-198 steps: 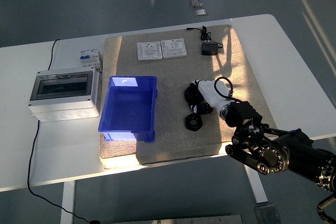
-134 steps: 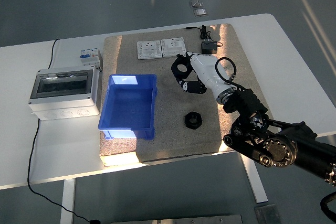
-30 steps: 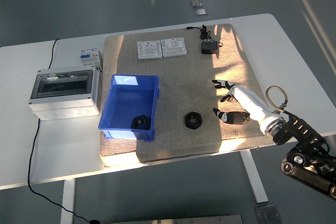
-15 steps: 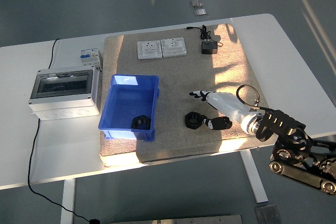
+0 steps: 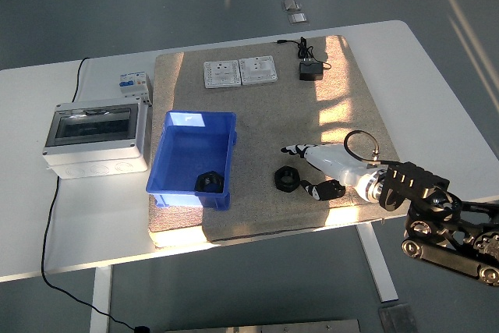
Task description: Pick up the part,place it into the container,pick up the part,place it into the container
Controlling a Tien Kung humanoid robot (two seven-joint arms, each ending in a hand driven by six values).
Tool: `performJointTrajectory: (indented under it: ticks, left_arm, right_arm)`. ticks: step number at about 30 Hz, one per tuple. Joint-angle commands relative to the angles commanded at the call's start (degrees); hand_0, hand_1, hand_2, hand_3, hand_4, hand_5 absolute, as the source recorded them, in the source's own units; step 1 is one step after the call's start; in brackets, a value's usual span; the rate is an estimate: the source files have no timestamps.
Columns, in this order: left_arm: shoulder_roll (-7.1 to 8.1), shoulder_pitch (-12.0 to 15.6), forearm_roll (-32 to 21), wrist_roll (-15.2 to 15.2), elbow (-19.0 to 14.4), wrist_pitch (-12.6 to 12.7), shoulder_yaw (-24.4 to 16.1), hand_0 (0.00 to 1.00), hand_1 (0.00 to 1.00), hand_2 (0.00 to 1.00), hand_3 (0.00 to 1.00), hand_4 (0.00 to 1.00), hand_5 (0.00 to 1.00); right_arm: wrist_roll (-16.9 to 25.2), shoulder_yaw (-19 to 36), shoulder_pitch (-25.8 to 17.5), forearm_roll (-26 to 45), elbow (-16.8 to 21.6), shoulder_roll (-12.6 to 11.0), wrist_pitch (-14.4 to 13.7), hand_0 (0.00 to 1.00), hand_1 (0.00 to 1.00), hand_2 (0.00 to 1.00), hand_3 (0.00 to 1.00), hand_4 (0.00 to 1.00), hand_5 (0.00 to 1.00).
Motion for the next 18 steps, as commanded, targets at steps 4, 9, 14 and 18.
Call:
performJointTrajectory:
  ticks: [4, 9, 14, 18]
  left_arm:
    - [-0.09, -0.5, 0.0, -0.3, 0.0, -0.2, 0.3, 0.696, 0.696, 0.720, 0.573, 0.467, 0.599]
    - [-0.10, -1.0, -0.3, -0.5, 0.0, -0.4, 0.7, 0.696, 0.696, 0.720, 0.573, 0.467, 0.599]
    - [-0.08, -0.7, -1.4, -0.4, 0.0, -0.4, 1.1, 0.695, 0.696, 0.723, 0.572, 0.467, 0.602]
    - [-0.07, -0.7, -1.7, -0.4, 0.0, -0.4, 1.2, 0.695, 0.696, 0.727, 0.573, 0.470, 0.605]
  right_arm:
    - [-0.4, -0.3, 0.3, -1.0, -0.1, 0.3, 0.1, 0.702, 0.859, 0.909, 0.960, 0.544, 0.002]
    - [-1.0, 1.1, -0.3, -2.5, -0.3, 0.0, -0.1, 0.702, 0.859, 0.909, 0.960, 0.544, 0.002]
    - [-1.3, 1.8, -0.3, -3.5, -1.3, 0.9, 0.0, 0.681, 0.843, 0.906, 0.959, 0.530, 0.002]
    - [-1.5, 0.9, 0.5, -4.3, -2.2, 2.7, 0.2, 0.676, 0.832, 0.906, 0.956, 0.541, 0.002]
